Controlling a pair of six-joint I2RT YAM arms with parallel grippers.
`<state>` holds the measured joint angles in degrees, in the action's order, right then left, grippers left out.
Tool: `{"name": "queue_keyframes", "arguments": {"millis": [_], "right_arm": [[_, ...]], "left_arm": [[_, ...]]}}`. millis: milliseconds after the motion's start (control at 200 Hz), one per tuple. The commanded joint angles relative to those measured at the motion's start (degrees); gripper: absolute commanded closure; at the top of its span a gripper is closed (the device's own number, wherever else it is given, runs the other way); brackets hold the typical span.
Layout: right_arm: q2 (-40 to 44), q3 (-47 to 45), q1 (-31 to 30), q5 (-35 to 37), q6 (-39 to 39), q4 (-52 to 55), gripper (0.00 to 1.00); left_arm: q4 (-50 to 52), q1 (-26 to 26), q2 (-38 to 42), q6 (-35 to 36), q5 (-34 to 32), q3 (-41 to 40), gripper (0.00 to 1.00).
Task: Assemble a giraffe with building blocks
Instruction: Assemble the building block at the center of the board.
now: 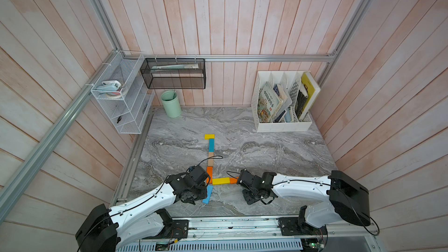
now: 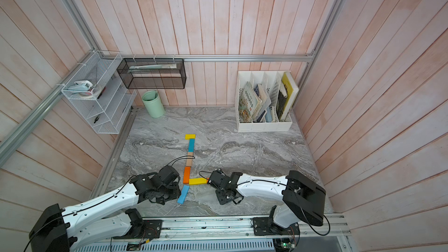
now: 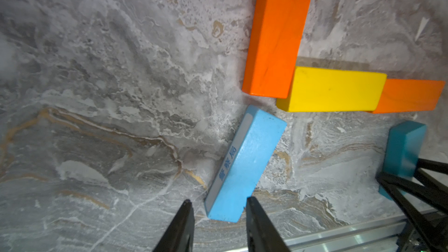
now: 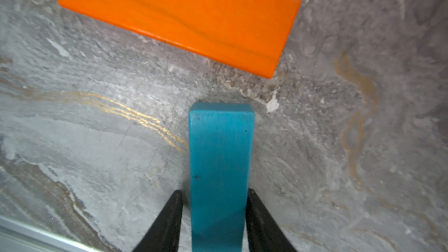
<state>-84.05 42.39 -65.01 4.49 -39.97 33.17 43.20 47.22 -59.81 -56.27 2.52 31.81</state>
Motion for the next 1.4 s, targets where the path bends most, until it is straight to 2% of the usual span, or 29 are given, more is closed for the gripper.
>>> {"name": "queue_keyframes", "arguments": {"millis": [0, 1395], "right_arm": [[-1.1, 1.27, 0.69, 1.08, 1.19, 0.1, 0.56], [-4.26, 4.37, 4.32, 1.01, 5.16, -1.29, 0.64]], "left_arm": [[-0.88, 0.16, 0.22, -0.52, -0.6, -0.03, 0.6], [-2.79, -0.31, -0.44, -0.51, -0.06, -1.2, 0.6]]}}
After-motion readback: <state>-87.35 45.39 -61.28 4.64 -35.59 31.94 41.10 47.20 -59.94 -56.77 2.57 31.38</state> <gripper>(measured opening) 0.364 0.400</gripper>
